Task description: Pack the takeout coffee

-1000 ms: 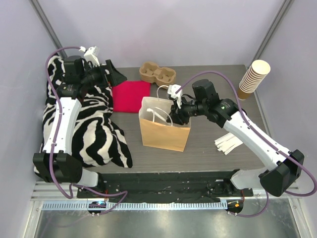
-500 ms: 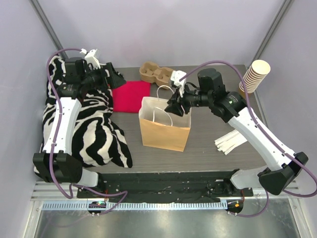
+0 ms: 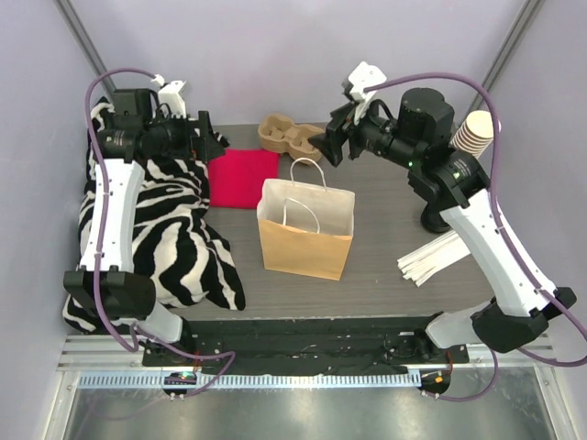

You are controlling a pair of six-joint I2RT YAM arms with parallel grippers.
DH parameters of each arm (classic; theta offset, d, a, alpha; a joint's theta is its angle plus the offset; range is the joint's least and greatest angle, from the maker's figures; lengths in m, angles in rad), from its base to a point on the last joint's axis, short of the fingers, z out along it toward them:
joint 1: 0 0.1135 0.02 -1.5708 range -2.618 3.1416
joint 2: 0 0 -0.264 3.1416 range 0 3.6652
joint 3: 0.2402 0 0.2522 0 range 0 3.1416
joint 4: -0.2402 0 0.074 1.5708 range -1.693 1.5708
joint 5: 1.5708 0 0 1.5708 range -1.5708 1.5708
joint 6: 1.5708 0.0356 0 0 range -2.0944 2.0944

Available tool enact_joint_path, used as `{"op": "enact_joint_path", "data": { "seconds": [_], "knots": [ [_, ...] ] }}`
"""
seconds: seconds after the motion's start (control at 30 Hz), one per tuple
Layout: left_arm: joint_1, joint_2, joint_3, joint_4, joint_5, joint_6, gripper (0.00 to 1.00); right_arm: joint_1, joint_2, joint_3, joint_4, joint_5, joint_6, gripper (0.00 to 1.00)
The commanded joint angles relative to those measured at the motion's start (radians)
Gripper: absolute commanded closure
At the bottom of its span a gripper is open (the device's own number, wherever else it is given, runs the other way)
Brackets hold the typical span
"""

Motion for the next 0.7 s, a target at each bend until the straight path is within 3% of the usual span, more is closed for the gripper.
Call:
{"op": "enact_joint_path", "data": {
  "seconds": [0.0, 0.23, 0.4, 0.53, 0.67],
  "knots": [
    [0.001, 0.112, 0.179, -0.221, 0.001, 0.108, 0.00, -0.150, 0.038, 0.039, 0.038, 0.114, 0.170, 0.23],
    [0.001, 0.300, 0.392, -0.413, -0.059, 0.165, 0.00, -0.440, 0.058, -0.077, 0.005, 0.043, 0.276, 0.16],
    [0.001, 0.330, 0.344, -0.367, -0.167, 0.168, 0.00, -0.550, 0.064, -0.193, -0.021, 0.026, 0.258, 0.15],
    [0.001, 0.348, 0.307, -0.369, -0.204, 0.157, 0.00, -0.568, 0.060, -0.339, -0.028, 0.019, 0.214, 0.13],
    [0.001, 0.290, 0.128, -0.279, -0.197, 0.151, 0.00, -0.568, 0.040, -0.478, -0.005, 0.029, 0.188, 0.07]
  ]
}}
